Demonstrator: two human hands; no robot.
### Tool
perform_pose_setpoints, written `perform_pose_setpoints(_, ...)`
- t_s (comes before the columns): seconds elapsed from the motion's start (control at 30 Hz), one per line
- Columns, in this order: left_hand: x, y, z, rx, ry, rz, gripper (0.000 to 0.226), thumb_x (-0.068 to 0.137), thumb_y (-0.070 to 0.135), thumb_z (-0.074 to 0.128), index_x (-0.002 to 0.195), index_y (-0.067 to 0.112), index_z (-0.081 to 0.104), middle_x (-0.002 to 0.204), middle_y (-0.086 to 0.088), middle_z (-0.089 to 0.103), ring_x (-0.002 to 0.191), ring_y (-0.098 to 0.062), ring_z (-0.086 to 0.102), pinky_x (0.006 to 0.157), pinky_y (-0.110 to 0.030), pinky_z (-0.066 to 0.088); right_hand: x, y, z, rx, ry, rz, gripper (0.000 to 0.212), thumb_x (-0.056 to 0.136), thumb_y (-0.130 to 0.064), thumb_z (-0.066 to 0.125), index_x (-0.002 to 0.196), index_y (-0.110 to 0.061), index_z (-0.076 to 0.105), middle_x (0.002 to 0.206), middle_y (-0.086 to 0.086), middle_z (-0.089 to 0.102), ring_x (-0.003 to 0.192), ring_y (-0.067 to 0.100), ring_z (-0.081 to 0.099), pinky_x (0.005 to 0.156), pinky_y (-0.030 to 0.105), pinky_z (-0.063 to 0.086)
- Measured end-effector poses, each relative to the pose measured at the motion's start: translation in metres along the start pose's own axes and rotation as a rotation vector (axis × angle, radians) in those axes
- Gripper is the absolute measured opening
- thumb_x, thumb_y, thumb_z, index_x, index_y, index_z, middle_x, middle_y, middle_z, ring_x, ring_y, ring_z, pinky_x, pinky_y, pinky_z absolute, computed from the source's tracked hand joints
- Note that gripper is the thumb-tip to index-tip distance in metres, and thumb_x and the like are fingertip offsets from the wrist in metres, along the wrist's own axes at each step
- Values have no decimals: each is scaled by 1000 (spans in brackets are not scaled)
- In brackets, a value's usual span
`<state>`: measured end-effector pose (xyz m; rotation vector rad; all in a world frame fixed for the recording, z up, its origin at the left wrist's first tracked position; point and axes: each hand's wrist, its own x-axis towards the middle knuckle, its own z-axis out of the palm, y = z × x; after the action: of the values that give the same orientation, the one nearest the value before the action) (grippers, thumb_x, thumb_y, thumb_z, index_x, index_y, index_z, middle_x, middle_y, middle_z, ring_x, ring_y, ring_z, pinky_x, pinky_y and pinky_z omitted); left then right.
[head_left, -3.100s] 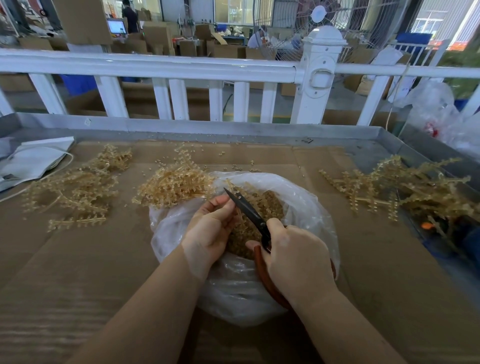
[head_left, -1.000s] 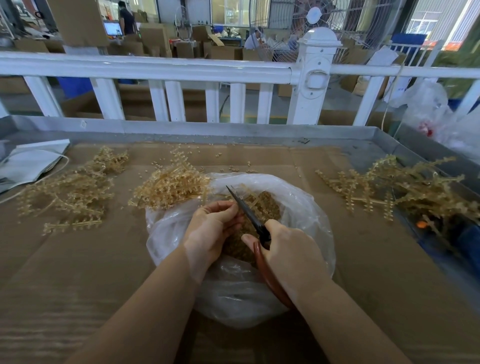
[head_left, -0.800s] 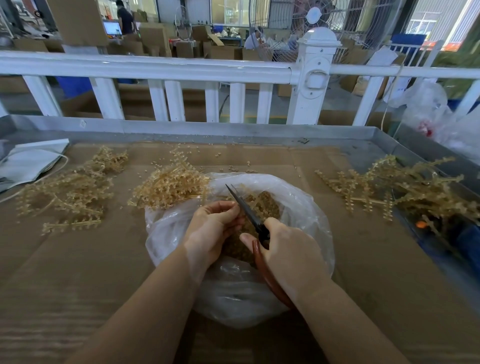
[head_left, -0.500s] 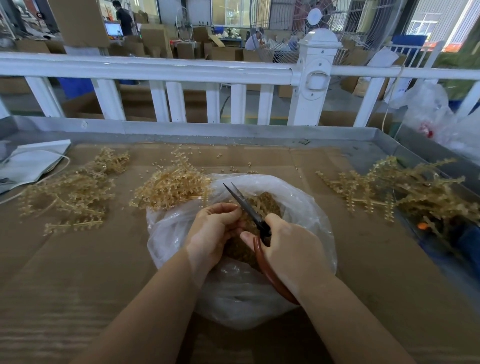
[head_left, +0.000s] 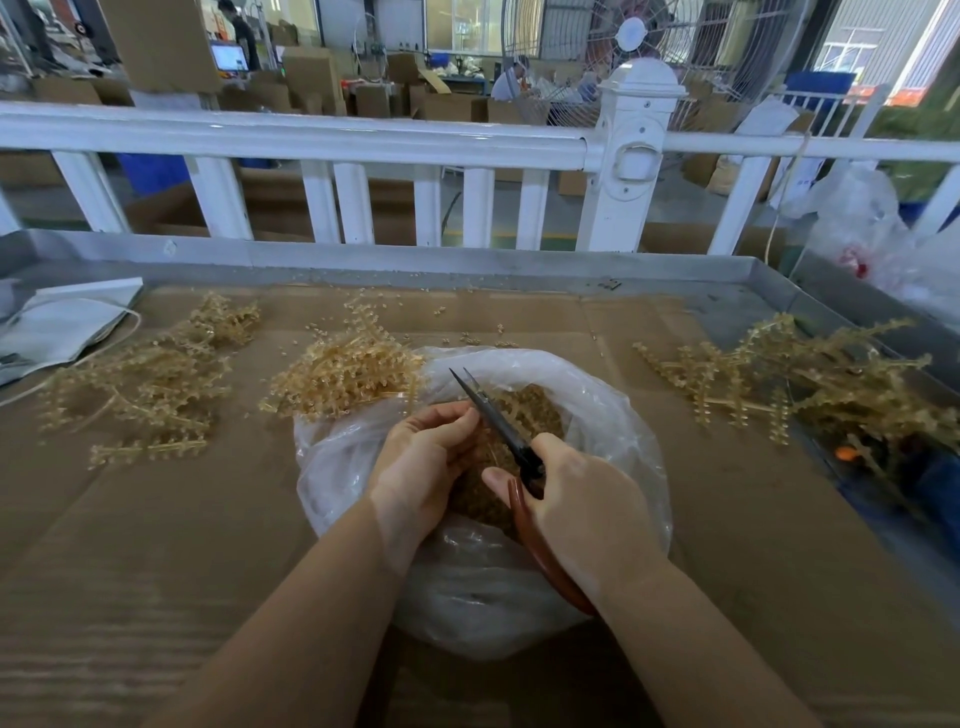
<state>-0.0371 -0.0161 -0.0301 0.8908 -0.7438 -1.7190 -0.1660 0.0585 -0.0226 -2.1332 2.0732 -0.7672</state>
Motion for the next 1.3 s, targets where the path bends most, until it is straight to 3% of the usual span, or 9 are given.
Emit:
perform_pose_setpoints(0.3,2,1,0,9,-40,-39,11,84,-7,56,79,2,61,63,-7,68,52,-13,65,51,-20,52,4,-1,-2,45,-40,17,37,89,-65,41,88,-28,45,76,-10,56,72,8,58,70,24,50)
perform_pose_setpoints(0.47,3,0,0,39,-20,-39,16,84,-8,56,75,4,61,65,-8,68,54,-14,65,53,-21,54,6,-1,-1,55,-48,23,36,90,-63,41,80,-28,42,63,-12,46,57,2,46,58,19,38)
perform_pose_setpoints(0.9,2,0,1,85,27,-60,14,84,-5,59,77,6,61,64,-7,66,59,-16,63,59,-25,56,10,-2,-3,51,-107,59,36,91,-61,44,84,-26,47,69,-9,51,65,7,52,65,20,45)
perform_pose_setpoints(1.1,-1,8,10,53,43,-49,13,86,-2,60,78,8,61,70,-8,66,61,-16,64,53,-25,54,10,-4,-8,117,120,58,23,89,-44,62,103,-27,56,86,-19,52,75,-5,48,58,1,31)
perform_pose_setpoints(1.3,-6,16,31,27,-81,12,17,88,-4,56,76,7,59,65,-8,67,56,-15,66,52,-23,54,24,-12,-12,285,228,75,15,93,-26,60,106,-18,62,86,-8,64,81,8,61,69,14,45)
